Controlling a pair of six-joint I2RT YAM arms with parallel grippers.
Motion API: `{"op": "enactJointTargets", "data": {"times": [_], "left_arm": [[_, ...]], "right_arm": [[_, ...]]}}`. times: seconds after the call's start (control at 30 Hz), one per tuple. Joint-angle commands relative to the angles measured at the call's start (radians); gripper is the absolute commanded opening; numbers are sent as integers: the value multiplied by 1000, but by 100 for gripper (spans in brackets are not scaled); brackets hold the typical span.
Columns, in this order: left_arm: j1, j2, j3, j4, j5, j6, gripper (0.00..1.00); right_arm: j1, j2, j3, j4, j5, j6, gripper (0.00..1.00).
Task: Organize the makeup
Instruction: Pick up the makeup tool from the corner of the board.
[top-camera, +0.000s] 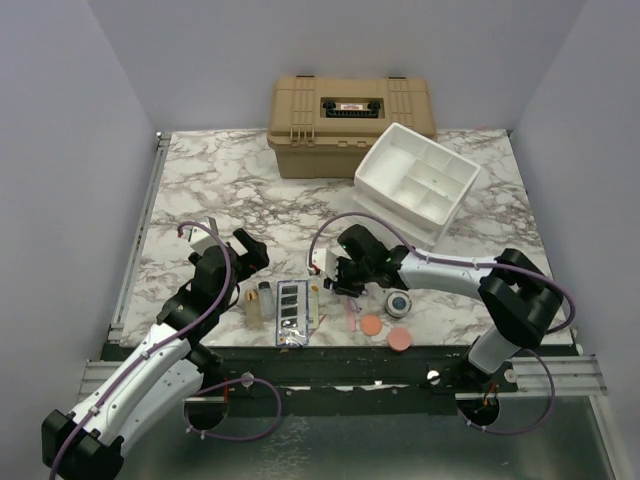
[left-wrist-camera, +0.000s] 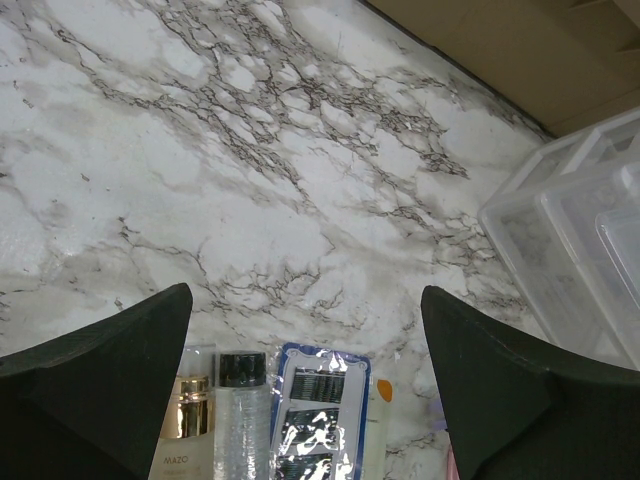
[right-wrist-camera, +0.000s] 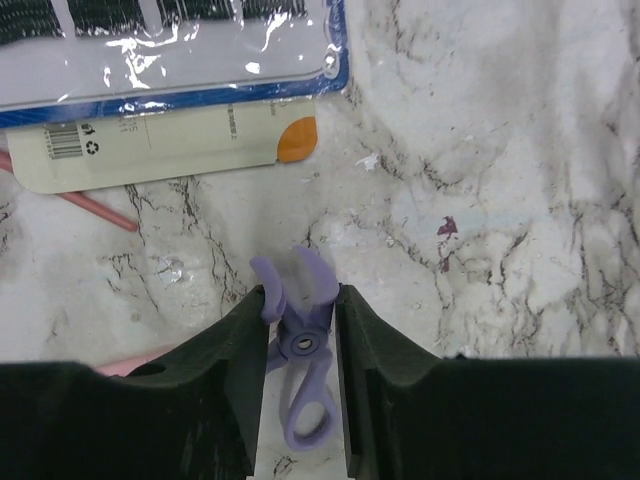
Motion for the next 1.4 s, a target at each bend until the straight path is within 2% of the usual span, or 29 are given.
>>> {"op": "enactJointTargets", "data": {"times": [0.0,0.23,0.63,0.9,1.03,1.23,1.37], "left_arm": [[6,-7,-8,-19,9,-11,99],[7,-1,-9,-19,9,-13,99],[8,-9,-16,-18,11,-13,99],[9,-2,-10,-18,13,-8,99],[10,-4,-13,-19,12,-11,99],[10,-5,-16,-18,15,-18,99],[10,-1,-14,-15,17,-16,99]], "right_arm": [[-2,-77,53,-30,-4,-11,34],[-1,-200,97,-68,-48,19,34],[-2,-430,99,10,-150,86,34],[-3,-534,152,15,-18,51,30],[-1,-550,186,-9,115,3,30],[-14,-518,231,-44,363,-32,30],[-70,-479,250,-90,398,11,30]]}}
